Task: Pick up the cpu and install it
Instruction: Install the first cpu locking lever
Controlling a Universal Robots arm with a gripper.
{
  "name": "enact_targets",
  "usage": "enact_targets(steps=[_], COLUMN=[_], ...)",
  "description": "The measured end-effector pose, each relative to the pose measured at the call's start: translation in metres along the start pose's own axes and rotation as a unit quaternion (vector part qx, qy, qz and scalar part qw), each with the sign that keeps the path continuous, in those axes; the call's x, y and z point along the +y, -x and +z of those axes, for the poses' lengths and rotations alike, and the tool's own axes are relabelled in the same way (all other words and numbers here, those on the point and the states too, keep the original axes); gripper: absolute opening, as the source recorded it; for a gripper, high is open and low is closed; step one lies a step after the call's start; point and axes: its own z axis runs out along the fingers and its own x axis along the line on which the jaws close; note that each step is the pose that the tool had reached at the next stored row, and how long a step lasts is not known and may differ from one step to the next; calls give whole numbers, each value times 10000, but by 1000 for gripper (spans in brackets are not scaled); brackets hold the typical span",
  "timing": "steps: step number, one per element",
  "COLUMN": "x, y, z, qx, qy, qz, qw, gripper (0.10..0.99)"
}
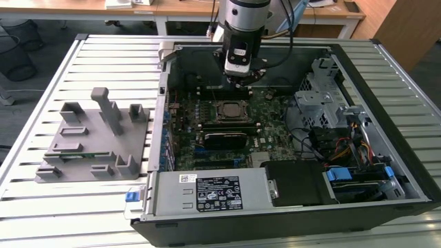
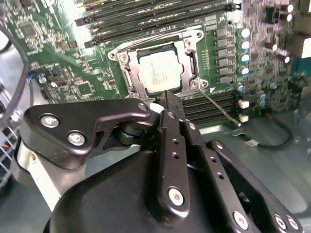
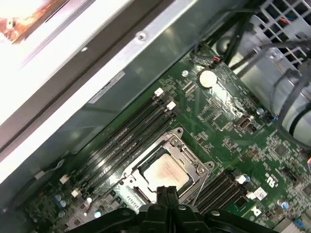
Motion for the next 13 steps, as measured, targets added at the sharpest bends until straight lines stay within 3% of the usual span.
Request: enact_targets(steps=[6, 10, 13], x=[0, 0, 0], y=[0, 0, 1], z=[8, 13, 16], qx=[4, 6, 8], qy=[-12, -21, -27], qz=[-545, -906, -1183], qw=[9985, 9959, 9930], gripper=[106, 106, 106])
